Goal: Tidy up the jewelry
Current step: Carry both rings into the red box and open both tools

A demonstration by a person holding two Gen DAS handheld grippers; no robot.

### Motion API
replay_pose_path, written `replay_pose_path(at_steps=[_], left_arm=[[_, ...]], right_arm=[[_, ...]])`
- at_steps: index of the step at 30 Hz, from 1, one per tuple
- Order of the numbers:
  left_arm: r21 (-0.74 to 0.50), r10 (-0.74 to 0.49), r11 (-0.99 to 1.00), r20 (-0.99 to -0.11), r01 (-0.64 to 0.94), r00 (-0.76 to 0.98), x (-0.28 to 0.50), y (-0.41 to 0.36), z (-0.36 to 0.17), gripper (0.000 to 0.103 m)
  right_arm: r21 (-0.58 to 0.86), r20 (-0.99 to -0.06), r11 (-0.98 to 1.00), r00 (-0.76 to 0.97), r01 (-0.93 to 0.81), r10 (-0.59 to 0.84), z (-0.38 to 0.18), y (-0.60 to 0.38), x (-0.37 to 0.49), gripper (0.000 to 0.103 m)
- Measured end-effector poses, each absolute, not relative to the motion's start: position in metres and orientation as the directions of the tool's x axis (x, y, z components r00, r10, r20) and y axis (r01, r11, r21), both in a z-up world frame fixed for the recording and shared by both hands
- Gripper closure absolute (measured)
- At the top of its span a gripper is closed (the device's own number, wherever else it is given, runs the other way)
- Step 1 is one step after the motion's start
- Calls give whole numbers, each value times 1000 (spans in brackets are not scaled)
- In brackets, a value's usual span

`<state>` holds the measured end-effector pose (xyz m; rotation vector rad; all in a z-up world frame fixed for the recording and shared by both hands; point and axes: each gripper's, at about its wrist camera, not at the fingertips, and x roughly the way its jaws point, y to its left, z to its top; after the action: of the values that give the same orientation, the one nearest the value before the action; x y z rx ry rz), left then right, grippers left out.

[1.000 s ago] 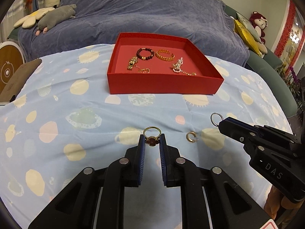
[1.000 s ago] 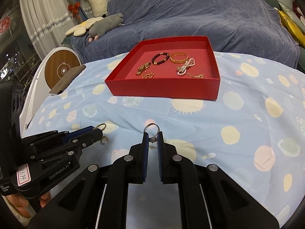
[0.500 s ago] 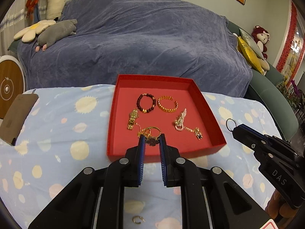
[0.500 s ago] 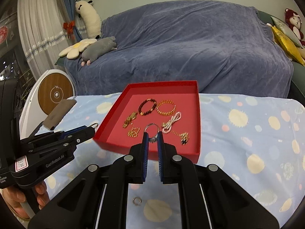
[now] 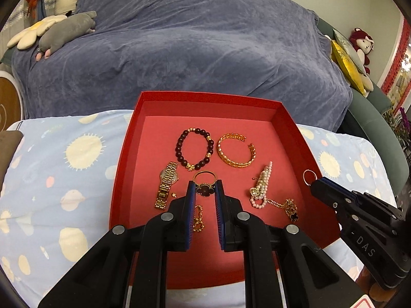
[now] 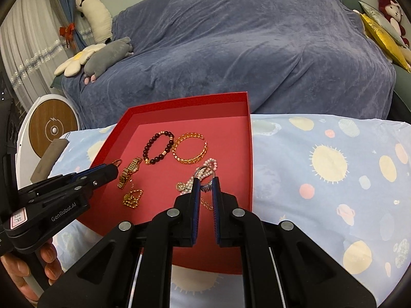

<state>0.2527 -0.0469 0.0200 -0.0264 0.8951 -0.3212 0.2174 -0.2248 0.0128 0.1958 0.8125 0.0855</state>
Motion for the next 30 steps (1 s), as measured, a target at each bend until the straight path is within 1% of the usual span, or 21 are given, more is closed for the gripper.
replay_pose_path(at_steps=[4,7,10,11,12,14,18,25,29,30], left_arm=[[-136,-267,956,-769,259,581,260,-47,10,90],[-149,-273,956,-769,252,579,266,-45,6,90],[-158,-272,958,-770,240,577,270,-42,1,87],[-160,-270,959,-772,235,576,271,-41,0,82],[-159,-265,960,-772,228,577,271,-40,-1,73],[-150,-252,965,-767,217,590,270,-39,1,66],[-175,-267,962,-758,209,595,267,-35,10,62],[-200,-274,962,-737,187,619,251,-22,46,60],[-202,-265,964,-724,172,637,227,-11,66,52],[-198,-264,964,-723,175,638,219,-8,70,51]], right_arm=[[195,-721,981,677,-3,146,1,-222,226,95],[198,-722,980,677,2,144,-5,-222,228,94],[196,-721,981,680,9,138,-7,-224,229,94],[195,-717,981,684,14,133,-6,-225,229,93],[198,-714,980,688,15,134,-5,-226,229,93],[207,-709,978,692,22,135,-2,-229,228,92],[218,-698,975,703,30,135,10,-234,224,92],[240,-669,971,728,18,152,48,-236,189,92],[285,-655,959,732,11,186,58,-237,157,91],[295,-655,955,730,9,195,58,-236,149,91]])
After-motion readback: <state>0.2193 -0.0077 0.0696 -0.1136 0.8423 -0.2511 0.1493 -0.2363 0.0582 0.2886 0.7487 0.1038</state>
